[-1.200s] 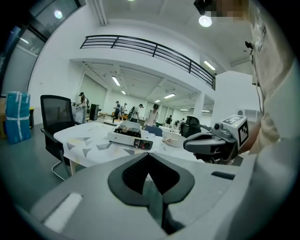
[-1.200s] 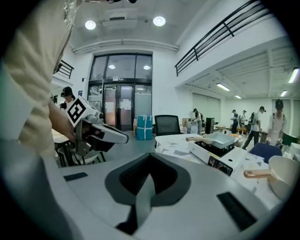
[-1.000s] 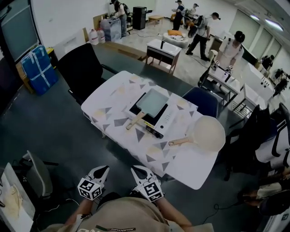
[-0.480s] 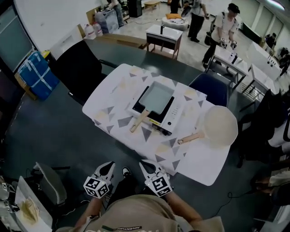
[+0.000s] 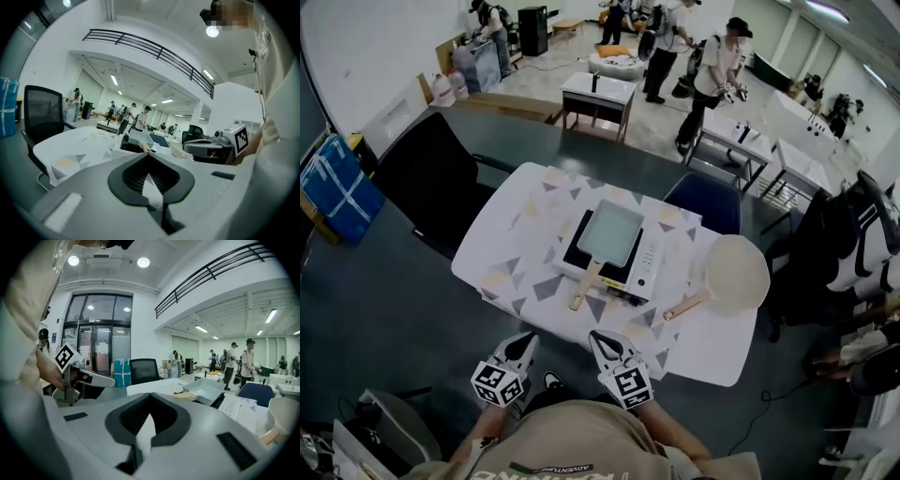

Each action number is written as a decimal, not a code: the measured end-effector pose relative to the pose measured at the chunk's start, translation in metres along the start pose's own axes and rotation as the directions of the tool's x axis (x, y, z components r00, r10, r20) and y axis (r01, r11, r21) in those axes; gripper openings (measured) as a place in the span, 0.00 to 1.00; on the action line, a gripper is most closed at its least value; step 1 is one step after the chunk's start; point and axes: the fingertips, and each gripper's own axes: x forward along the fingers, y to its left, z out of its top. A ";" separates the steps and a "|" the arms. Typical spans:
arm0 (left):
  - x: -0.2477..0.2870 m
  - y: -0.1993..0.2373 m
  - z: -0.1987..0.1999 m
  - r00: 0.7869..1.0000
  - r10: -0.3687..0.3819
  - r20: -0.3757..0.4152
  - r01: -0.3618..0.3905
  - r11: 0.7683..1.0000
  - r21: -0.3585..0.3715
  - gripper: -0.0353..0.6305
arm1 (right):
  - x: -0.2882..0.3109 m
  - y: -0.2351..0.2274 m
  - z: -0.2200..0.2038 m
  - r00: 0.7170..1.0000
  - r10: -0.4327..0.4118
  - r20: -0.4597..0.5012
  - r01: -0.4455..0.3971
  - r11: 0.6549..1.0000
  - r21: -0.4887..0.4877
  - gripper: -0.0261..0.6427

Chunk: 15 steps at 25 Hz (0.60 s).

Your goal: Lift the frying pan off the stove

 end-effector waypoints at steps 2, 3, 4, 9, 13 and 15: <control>0.004 0.012 0.007 0.999 -0.032 0.003 0.032 0.999 0.031 0.05 | 0.010 0.000 0.002 0.999 -0.034 -0.013 0.035 0.999 0.013 0.03; 0.005 0.018 0.009 0.999 -0.048 0.002 0.048 0.998 0.050 0.05 | 0.016 0.001 0.002 0.999 -0.047 -0.018 0.048 0.999 0.017 0.03; 0.007 0.024 0.010 0.998 -0.064 -0.001 0.064 0.996 0.067 0.05 | 0.021 0.004 0.004 0.998 -0.059 -0.022 0.059 0.998 0.018 0.03; 0.014 0.048 0.011 0.995 -0.102 -0.006 0.102 0.994 0.046 0.05 | 0.034 0.014 0.006 0.994 -0.098 -0.045 0.099 0.995 0.028 0.03; 0.016 0.053 0.009 0.992 -0.129 -0.010 0.129 0.991 0.018 0.05 | 0.040 0.012 0.000 0.991 -0.119 -0.066 0.122 0.992 0.045 0.03; 0.021 0.059 0.007 0.992 -0.129 -0.010 0.130 0.991 0.013 0.05 | 0.048 0.006 0.001 0.991 -0.123 -0.059 0.126 0.991 0.046 0.03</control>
